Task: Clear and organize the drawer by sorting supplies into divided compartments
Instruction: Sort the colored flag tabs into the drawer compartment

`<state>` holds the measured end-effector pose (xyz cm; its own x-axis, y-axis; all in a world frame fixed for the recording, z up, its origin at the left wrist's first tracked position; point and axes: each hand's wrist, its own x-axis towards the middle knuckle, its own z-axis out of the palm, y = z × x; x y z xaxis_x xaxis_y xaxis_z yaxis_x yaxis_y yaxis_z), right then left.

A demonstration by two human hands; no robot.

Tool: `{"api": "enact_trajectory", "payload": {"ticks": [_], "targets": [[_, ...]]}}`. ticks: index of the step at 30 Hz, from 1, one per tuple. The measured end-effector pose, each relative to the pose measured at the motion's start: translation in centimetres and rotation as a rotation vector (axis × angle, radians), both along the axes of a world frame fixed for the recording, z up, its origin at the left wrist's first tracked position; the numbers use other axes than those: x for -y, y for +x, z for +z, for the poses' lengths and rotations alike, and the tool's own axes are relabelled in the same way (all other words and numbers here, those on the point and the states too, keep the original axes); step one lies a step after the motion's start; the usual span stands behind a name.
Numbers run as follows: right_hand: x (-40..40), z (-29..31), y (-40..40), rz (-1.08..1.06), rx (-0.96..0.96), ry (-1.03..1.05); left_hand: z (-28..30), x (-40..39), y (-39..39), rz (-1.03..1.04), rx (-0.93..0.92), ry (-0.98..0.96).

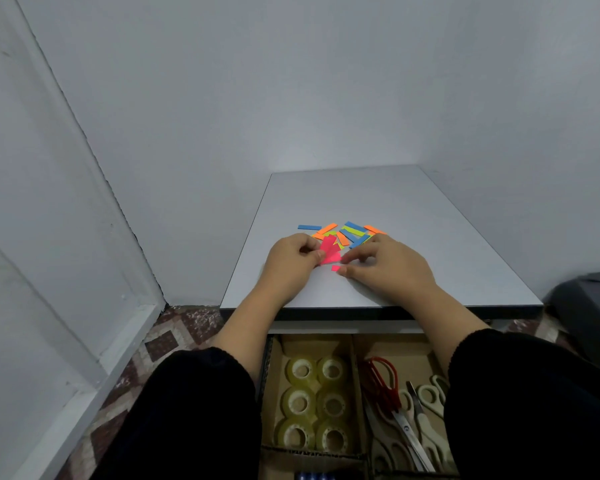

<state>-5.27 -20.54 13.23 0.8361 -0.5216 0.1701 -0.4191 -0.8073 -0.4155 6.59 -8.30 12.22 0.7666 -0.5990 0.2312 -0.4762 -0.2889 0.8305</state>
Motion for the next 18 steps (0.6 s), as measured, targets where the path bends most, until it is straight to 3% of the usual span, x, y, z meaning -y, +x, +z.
{"api": "enact_trajectory", "payload": {"ticks": [9,18], "targets": [[0.2,-0.3,0.0,0.035,0.161,0.130,-0.2,-0.2,0.1,0.087,-0.043,-0.147],[0.2,-0.2,1.0,0.173,0.023,-0.057,0.0,0.0,0.1,0.093,-0.049,-0.118]]}}
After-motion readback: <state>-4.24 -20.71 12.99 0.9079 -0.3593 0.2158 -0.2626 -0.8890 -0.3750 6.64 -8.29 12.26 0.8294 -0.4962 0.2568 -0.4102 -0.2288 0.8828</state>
